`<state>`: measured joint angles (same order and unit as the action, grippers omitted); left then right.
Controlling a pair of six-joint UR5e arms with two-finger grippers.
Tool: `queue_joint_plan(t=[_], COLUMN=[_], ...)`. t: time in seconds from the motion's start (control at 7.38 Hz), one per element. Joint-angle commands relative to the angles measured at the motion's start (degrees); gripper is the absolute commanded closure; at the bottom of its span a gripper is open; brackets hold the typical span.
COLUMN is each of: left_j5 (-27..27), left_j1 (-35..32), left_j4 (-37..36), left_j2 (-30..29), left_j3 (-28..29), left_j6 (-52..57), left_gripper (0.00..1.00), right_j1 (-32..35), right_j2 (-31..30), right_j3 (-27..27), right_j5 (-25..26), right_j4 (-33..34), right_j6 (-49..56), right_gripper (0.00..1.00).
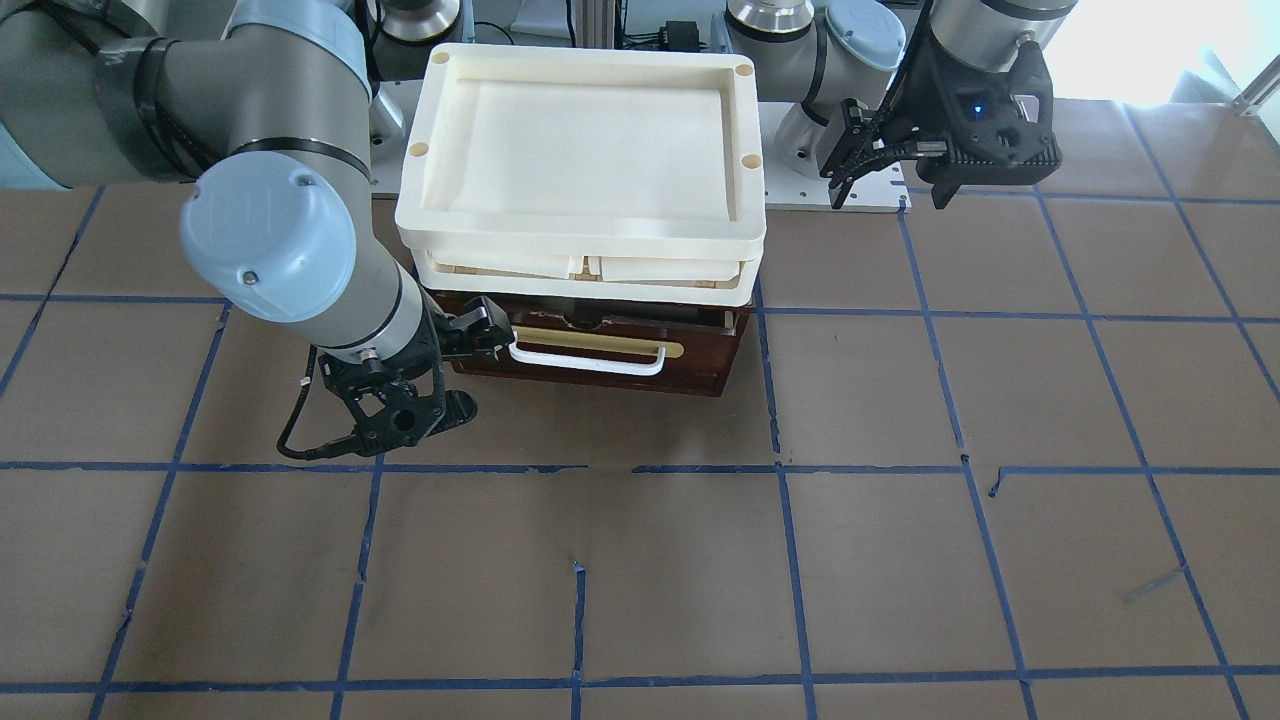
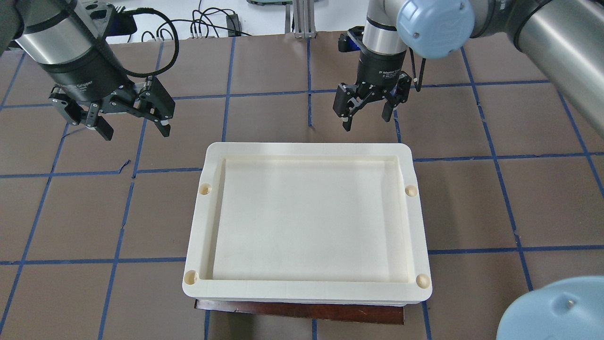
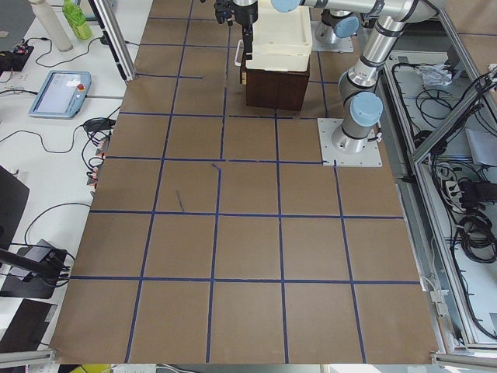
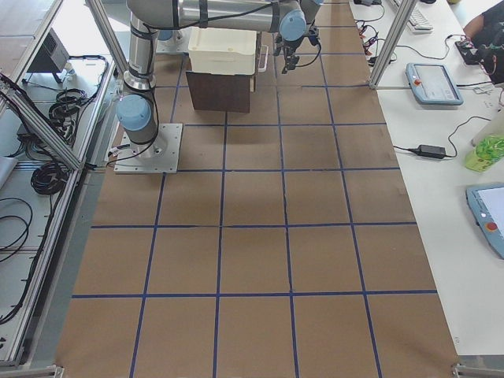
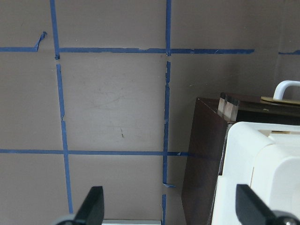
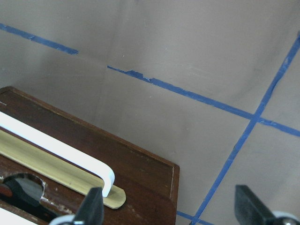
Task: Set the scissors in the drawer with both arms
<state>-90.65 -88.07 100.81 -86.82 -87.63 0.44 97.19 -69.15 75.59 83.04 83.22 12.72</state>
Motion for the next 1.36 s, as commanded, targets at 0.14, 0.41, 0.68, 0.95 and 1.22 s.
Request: queue_joint_plan(t=[0.14,0.41,0.68,0.95,1.22], left_j5=[0.04,0.04,0.04,-0.05,-0.14], left_j1=[0.00,0.00,0.00,0.00,0.00], left_j4=[0.00,0.00,0.00,0.00,-0.18], left_j2=[-0.02,-0.02,-0.02,-0.02,-0.02], left_j3=[0.00,0.00,-0.09,-0.09,-0.09], left_j6=[0.00,0.00,0.00,0.09,0.00], left_gripper=[0.00,0.00,0.00,0.00,0.00], right_j1=[-6.81,-9.99,-9.91,-9.91,-9.91], right_j2=[-9.39,-14.25,-17.32,-17.69,-18.04], right_j3=[-0.45,1.65,5.78,6.59,6.59], right_j5=[1.76,4.67,4.41,4.59,4.68], right_j4=[-1.03,-1.83,-0.95,0.28,0.19], right_j6=[0.02,-0.33,-0.86,-1.21,-1.91], right_gripper=[0.00,0.00,0.00,0.00,0.00])
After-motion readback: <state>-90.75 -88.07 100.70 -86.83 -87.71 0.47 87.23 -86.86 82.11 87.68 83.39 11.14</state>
